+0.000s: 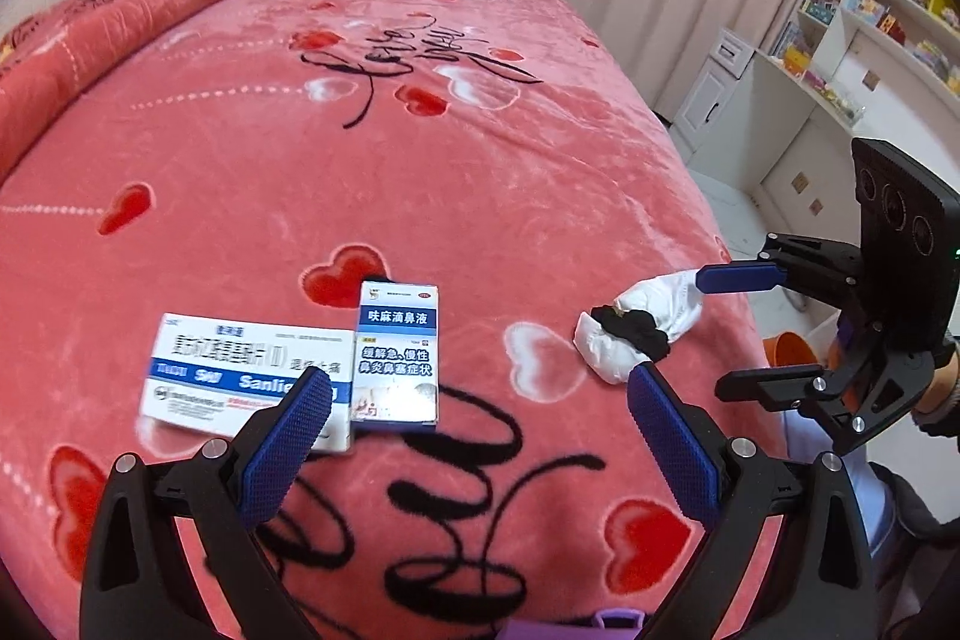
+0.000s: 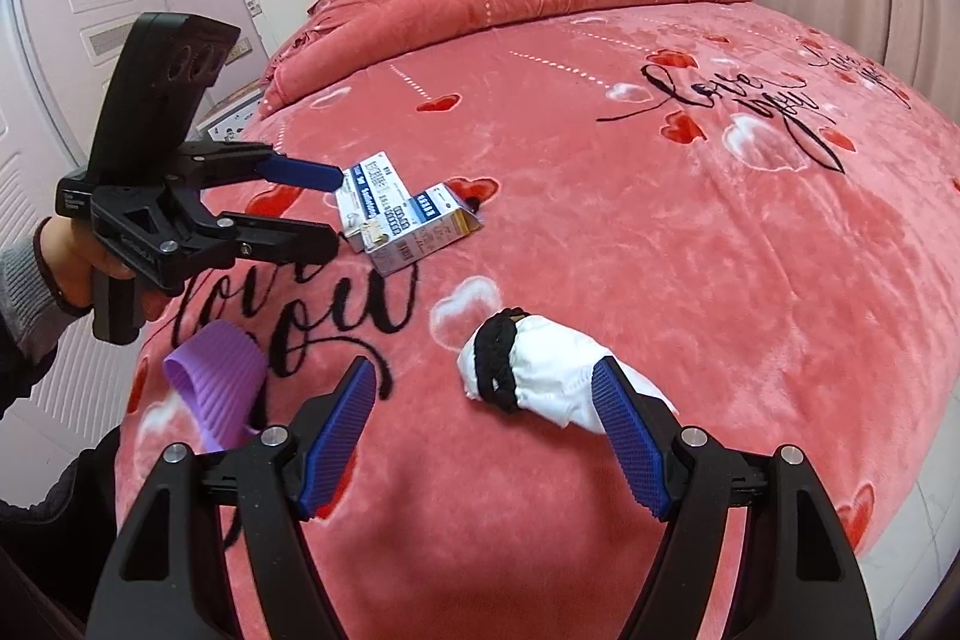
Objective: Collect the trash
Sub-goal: 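Grasp the tissue with hair tie in the right tool while the left grasps the nasal-drop box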
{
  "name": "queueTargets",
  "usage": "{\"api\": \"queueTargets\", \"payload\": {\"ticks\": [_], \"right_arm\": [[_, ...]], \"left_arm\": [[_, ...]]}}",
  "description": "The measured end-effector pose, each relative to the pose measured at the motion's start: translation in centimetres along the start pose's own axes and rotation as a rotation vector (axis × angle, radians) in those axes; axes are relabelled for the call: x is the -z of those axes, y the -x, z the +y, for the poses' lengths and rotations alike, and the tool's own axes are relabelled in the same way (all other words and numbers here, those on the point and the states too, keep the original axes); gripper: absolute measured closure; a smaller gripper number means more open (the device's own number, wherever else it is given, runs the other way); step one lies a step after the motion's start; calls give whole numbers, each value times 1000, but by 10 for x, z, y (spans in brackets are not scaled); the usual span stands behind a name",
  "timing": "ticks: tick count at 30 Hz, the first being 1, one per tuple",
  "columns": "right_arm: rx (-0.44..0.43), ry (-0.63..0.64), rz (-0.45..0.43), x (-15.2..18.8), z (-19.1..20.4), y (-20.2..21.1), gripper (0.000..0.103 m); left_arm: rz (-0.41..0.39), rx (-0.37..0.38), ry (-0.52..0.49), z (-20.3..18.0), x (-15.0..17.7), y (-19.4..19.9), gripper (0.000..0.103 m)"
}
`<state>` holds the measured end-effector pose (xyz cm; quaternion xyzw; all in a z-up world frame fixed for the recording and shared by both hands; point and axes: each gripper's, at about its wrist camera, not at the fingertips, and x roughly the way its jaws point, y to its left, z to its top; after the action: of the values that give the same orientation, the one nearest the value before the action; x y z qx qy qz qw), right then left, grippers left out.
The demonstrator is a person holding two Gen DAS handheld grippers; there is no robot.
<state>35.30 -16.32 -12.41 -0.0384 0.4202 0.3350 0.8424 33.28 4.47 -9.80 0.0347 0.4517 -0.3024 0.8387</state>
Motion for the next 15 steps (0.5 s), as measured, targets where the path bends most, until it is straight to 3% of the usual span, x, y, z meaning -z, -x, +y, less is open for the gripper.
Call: {"api": "queueTargets", "payload": {"ticks": [2, 4, 15], "right_arm": [[1, 1, 3, 0, -2, -5, 29], [5, -2, 5, 0, -4, -9, 29], [0, -15, 13, 2, -11, -20, 29]], "left_arm": [[10, 4, -3, 3, 1, -6, 7], [20, 27, -2, 3, 1, -11, 14], [59, 13, 0, 9, 3, -27, 14]]}}
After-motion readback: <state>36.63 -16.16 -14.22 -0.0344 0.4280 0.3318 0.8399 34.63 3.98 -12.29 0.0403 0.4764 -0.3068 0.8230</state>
